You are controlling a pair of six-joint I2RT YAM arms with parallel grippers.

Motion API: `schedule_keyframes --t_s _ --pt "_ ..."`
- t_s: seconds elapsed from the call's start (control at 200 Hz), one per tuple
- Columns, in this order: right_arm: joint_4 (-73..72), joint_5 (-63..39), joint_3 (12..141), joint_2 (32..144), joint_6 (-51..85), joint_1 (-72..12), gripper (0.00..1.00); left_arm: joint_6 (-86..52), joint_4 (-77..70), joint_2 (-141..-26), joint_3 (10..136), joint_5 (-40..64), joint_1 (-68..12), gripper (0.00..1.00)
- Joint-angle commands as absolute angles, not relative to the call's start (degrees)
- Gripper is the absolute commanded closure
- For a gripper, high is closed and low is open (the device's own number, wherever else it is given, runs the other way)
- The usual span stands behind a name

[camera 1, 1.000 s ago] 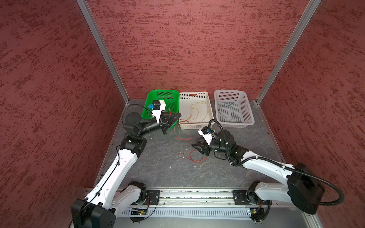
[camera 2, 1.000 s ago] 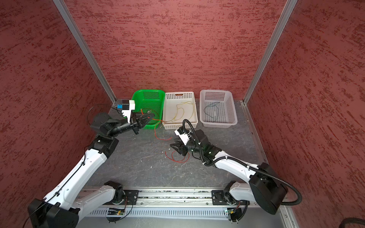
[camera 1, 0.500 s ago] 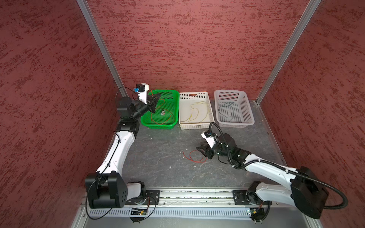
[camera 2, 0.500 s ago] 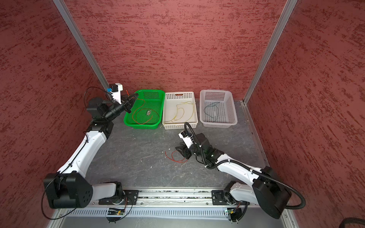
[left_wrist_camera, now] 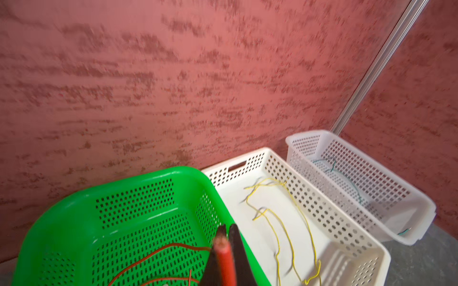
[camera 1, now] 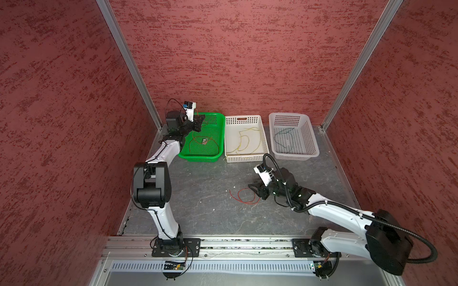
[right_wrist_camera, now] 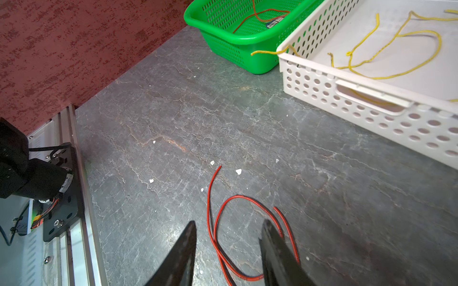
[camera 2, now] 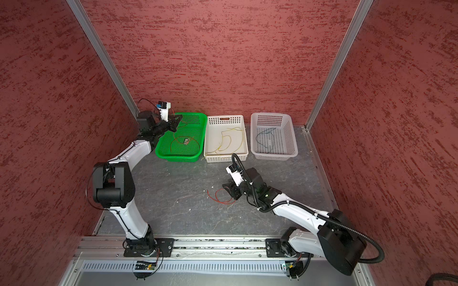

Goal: Untangle and sort cables by color
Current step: Place the cable into the container.

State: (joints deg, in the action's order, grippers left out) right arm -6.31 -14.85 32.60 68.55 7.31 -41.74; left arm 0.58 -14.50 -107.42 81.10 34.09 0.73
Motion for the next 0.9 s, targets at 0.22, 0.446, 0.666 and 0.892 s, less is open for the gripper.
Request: schedule_keyframes --t_s 0.22,0.446,0.666,0.892 --pt "-1.7 -8.6 34.9 73.3 8.2 -41.7 0.53 4.5 -10.8 -107.6 80.7 26.5 -1.4 0.01" --pt "-0.9 -6.3 36.1 76.4 9.1 -41.7 0.53 1.8 -15.6 -95.6 72.6 24.3 -2.7 0.01" --pt "3.5 -5.1 38.9 78.2 10.2 -41.7 0.53 5.0 -12.0 -78.4 61.6 15.2 -12.2 0.01" --pt "10.6 -3.1 41.3 78.9 10.3 -41.8 0.54 5.8 -3.2 -64.0 46.4 8.0 -26.2 0.01"
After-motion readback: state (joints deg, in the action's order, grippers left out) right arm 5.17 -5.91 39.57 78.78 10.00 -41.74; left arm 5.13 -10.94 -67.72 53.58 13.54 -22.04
